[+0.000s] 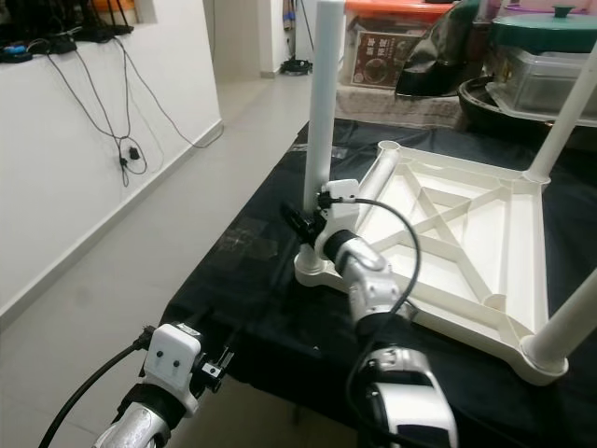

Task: Building children table

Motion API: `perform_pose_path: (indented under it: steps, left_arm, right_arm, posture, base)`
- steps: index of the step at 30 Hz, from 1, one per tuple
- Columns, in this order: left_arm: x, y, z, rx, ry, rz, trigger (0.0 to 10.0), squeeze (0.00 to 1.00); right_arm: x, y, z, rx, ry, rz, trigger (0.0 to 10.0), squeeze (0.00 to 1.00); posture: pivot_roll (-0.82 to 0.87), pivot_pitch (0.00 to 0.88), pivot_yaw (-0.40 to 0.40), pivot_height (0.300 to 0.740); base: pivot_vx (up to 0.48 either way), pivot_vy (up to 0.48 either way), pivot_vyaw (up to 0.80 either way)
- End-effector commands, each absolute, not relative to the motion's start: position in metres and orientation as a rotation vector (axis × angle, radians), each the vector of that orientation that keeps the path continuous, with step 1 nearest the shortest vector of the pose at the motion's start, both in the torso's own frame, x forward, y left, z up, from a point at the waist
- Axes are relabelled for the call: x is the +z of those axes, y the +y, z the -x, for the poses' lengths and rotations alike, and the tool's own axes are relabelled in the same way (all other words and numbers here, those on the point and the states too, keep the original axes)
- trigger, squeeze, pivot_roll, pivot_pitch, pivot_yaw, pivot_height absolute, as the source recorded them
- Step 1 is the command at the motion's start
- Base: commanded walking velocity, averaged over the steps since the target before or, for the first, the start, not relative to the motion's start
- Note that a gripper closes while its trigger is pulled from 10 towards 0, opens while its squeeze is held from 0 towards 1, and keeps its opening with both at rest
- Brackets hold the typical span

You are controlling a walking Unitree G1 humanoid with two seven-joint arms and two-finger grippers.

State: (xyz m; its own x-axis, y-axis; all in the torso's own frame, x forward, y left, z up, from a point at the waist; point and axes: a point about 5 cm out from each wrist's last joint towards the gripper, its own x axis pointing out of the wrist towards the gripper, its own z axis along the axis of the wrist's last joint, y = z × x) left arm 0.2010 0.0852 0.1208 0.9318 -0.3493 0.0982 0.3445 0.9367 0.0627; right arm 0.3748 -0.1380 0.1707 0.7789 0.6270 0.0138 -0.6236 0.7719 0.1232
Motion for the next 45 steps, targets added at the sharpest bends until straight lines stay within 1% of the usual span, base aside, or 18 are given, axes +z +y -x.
perform_pose_path:
  steps: [1, 2, 4, 6, 8, 15, 16, 17, 18, 26, 28, 32, 36, 38, 39, 40, 43, 45]
  left_arm:
    - [0.117, 0.086, -0.201, -0.354, -0.087, -0.047, 10.0, 0.00]
    - [0.117, 0.086, -0.201, -0.353, -0.088, -0.047, 10.0, 0.00]
    - [0.117, 0.086, -0.201, -0.353, -0.088, -0.047, 10.0, 0.00]
    - [0.117, 0.086, -0.201, -0.353, -0.088, -0.047, 10.0, 0.00]
    - [0.117, 0.086, -0.201, -0.352, -0.088, -0.047, 10.0, 0.00]
    - [0.117, 0.086, -0.202, -0.352, -0.088, -0.047, 10.0, 0.00]
    - [0.117, 0.086, -0.202, -0.352, -0.088, -0.046, 10.0, 0.00]
    - [0.117, 0.086, -0.201, -0.353, -0.087, -0.046, 10.0, 0.00]
    - [0.118, 0.086, -0.201, -0.354, -0.087, -0.045, 10.0, 0.00]
    - [0.118, 0.086, -0.201, -0.351, -0.087, -0.041, 10.0, 0.00]
    - [0.118, 0.086, -0.201, -0.353, -0.087, -0.042, 10.0, 0.00]
    - [0.118, 0.088, -0.201, -0.352, -0.086, -0.046, 10.0, 0.00]
    - [0.118, 0.088, -0.201, -0.353, -0.085, -0.046, 10.0, 0.00]
    - [0.118, 0.088, -0.201, -0.354, -0.084, -0.046, 10.0, 0.00]
    - [0.118, 0.088, -0.201, -0.354, -0.084, -0.045, 10.0, 0.00]
    - [0.118, 0.088, -0.201, -0.354, -0.084, -0.045, 10.0, 0.00]
    - [0.118, 0.089, -0.200, -0.354, -0.083, -0.046, 10.0, 0.00]
    - [0.117, 0.089, -0.200, -0.355, -0.082, -0.047, 10.0, 0.00]
  right_arm:
    - [0.159, -0.118, -0.370, 0.807, 0.093, -0.149, 10.0, 0.00]
    - [0.161, -0.117, -0.365, 0.925, 0.114, -0.148, 10.0, 0.00]
    - [0.161, -0.117, -0.365, 0.925, 0.114, -0.148, 10.0, 0.00]
    - [0.167, -0.117, -0.357, 1.175, 0.154, -0.118, 10.0, 0.00]
    - [0.168, -0.117, -0.356, 1.249, 0.171, -0.108, 10.0, 0.00]
    - [0.169, -0.118, -0.355, 1.288, 0.181, -0.101, 10.0, 0.00]
    - [0.172, -0.120, -0.354, 1.359, 0.184, -0.123, 10.0, 0.00]
    - [0.171, -0.120, -0.351, 1.409, 0.198, -0.116, 9.2, 0.00]
    - [0.170, -0.121, -0.350, 1.447, 0.211, -0.112, 0.0, 0.00]
    - [0.162, -0.116, -0.346, 1.462, 0.226, -0.052, 0.0, 0.00]
    - [0.161, -0.115, -0.349, 1.401, 0.207, -0.016, 0.0, 0.00]
    - [0.159, -0.112, -0.372, 0.945, 0.142, 0.031, 0.0, 0.00]
    - [0.157, -0.119, -0.381, 0.727, 0.144, 0.036, 0.0, 0.00]
    - [0.152, -0.140, -0.388, 0.367, 0.156, 0.027, 0.0, 0.00]
    - [0.148, -0.152, -0.387, 0.174, 0.169, 0.002, 0.0, 0.00]
    - [0.148, -0.152, -0.387, 0.174, 0.169, 0.002, 0.0, 0.00]
    - [0.141, -0.166, -0.373, -0.146, 0.170, -0.052, 0.0, 0.00]
    - [0.138, -0.166, -0.368, -0.205, 0.167, -0.068, 0.0, 0.00]
  posture:
    - [-0.03, 0.000, 0.020, 0.740]
    - [-0.02, 0.000, 0.017, 0.740]
    - [-0.02, 0.000, 0.017, 0.740]
    - [-0.02, 0.000, 0.015, 0.740]
    - [-0.02, 0.000, 0.015, 0.740]
    - [-0.02, 0.000, 0.015, 0.740]
    - [-0.02, 0.000, 0.015, 0.740]
    - [-0.03, 0.000, 0.012, 0.740]
    - [-0.03, 0.000, 0.012, 0.740]
    - [-0.05, 0.000, 0.023, 0.740]
    - [-0.05, 0.000, 0.026, 0.740]
    - [-0.06, 0.000, 0.026, 0.740]
    - [-0.06, 0.000, 0.026, 0.740]
    - [-0.06, 0.000, 0.026, 0.740]
    - [-0.05, 0.003, 0.028, 0.740]
    - [-0.05, 0.003, 0.028, 0.740]
    - [-0.04, 0.000, 0.038, 0.740]
    - [-0.04, 0.000, 0.038, 0.740]
  base:
    - [0.000, 0.000, 0.00]
    - [0.000, 0.000, 0.00]
    - [0.000, 0.000, 0.00]
    - [0.000, 0.000, 0.00]
    - [0.000, 0.000, 0.00]
    - [0.000, 0.000, 0.00]
    - [0.000, 0.000, 0.00]
    - [0.000, 0.000, 0.00]
    - [0.000, 0.000, 0.00]
    - [0.000, 0.000, 0.00]
    - [0.000, 0.000, 0.00]
    - [0.000, 0.000, 0.00]
    - [0.000, 0.000, 0.00]
    - [0.000, 0.000, 0.00]
    - [0.000, 0.000, 0.00]
    - [0.000, 0.000, 0.00]
    - [0.000, 0.000, 0.00]
    - [0.000, 0.000, 0.00]
